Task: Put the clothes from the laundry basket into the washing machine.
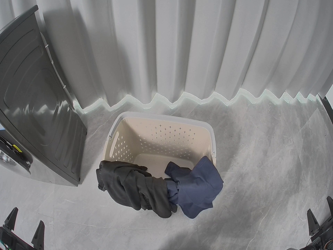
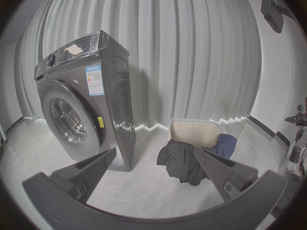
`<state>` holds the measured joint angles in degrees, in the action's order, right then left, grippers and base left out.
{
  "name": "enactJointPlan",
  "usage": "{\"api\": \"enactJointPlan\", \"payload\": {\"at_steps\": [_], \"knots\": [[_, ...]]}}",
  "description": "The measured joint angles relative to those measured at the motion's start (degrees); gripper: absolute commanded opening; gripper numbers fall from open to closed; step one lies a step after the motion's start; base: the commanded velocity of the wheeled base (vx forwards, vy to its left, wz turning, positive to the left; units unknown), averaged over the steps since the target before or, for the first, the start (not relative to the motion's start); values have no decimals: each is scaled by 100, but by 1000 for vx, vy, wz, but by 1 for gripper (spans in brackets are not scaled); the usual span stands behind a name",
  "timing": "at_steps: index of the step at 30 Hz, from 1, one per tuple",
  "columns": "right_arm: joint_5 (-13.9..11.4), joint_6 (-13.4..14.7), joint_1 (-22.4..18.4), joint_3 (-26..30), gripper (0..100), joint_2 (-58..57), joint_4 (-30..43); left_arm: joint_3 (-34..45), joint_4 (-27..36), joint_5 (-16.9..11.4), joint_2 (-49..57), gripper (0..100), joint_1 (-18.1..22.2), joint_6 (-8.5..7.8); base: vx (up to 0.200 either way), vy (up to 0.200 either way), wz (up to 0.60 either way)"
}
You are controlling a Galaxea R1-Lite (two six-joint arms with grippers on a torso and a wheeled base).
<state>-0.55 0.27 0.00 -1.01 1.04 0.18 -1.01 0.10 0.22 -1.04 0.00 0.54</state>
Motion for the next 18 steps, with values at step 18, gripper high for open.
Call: {"api": "enactJointPlan", "payload": {"at_steps": [18], "knots": [[4, -2, 0, 0, 100, 0, 0, 0, 0, 2, 0, 100, -2, -2, 0, 78, 0]]}}
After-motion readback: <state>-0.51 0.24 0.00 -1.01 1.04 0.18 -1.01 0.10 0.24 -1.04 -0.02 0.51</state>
